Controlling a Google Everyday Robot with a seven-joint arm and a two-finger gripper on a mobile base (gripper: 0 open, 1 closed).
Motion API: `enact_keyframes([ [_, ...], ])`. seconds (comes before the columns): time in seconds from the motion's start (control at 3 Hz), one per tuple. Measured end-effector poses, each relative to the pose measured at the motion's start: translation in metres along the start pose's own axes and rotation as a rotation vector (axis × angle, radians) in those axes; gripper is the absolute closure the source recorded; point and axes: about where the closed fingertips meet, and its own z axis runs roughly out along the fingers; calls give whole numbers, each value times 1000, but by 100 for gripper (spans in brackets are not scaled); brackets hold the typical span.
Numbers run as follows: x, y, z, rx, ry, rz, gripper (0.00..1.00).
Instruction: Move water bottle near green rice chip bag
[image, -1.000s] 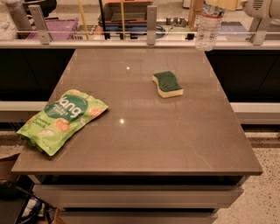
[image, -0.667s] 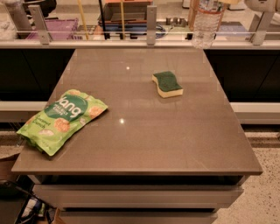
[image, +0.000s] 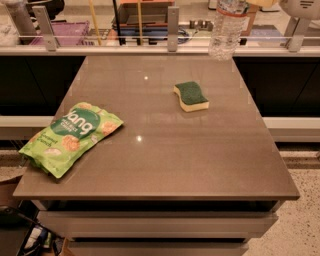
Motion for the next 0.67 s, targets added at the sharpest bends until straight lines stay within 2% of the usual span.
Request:
enact_keyframes([
  [0.67, 5, 73, -10, -49, -21, -24, 100],
])
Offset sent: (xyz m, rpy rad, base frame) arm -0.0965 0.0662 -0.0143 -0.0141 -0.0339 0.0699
